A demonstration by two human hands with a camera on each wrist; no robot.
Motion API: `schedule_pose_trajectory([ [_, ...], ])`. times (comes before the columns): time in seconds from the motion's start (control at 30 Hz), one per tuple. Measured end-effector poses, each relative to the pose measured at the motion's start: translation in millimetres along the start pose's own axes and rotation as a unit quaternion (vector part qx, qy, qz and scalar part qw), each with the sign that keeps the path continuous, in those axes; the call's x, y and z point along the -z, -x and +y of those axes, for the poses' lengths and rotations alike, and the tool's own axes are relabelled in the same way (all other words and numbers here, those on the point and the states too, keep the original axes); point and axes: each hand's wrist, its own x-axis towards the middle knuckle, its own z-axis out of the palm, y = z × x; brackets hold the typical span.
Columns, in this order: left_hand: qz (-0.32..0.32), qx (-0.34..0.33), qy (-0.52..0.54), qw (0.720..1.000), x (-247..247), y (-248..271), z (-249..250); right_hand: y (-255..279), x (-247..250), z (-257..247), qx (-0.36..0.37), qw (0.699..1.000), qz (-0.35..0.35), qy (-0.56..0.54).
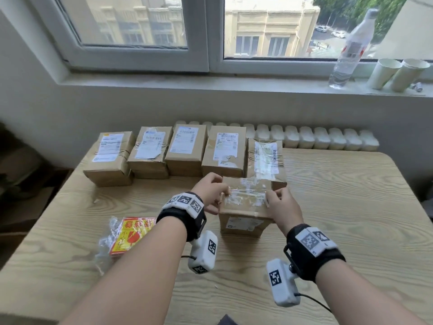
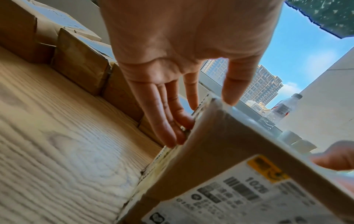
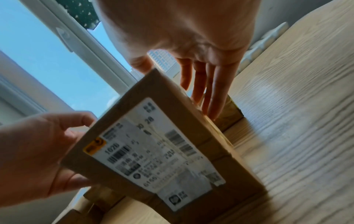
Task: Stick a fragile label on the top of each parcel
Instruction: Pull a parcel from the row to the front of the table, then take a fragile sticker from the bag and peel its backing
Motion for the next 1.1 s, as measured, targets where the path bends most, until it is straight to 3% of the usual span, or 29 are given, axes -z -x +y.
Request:
schedule_pose_trajectory([
  [0.23,-0.041,-0.004,0.022,0.999,9.5,-4.1,-10.5,0.8,-5.3,-5.5,-0.013,0.999,0.035,0.002],
  [0.3,-0.066,-0.016,-0.005,0.998,20.4,-5.7,-12.6,1.4,-6.8,-15.6,-0.01,0.997,0.075,-0.003],
  [0.43,-0.053,-0.024,-0.022,0.998,60.9,-6.0,-25.7,9.4,-17.6,-54.2,0.099,0.972,0.212,0.005],
  [0.53,0.005,-0.016,-0.026,1.0,105.1,-8.0,-47.6,22.1,-43.3,-92.7,0.193,0.956,0.22,-0.033],
  [0.67,0.101,0.01,-0.023,0.995,164.5,-8.5,-95.2,31.9,-96.8,-120.9,0.223,0.968,0.096,-0.069],
  [0.83,0.17,0.044,-0.073,0.982,219.5,-9.0,-157.8,29.2,-174.2,-100.6,0.116,0.986,-0.111,0.038],
  [0.93,0.142,0.097,-0.111,0.979,235.1,-13.4,-187.0,30.8,-220.9,-73.4,0.004,0.974,-0.214,0.078],
  [1.03,0.098,0.141,-0.136,0.976,235.8,-19.0,-206.6,34.6,-254.1,-50.4,-0.128,0.948,-0.286,0.05],
  [1.1,0.08,0.158,-0.134,0.975,230.9,-21.4,-214.3,38.2,-267.0,-42.4,-0.156,0.938,-0.304,0.051],
])
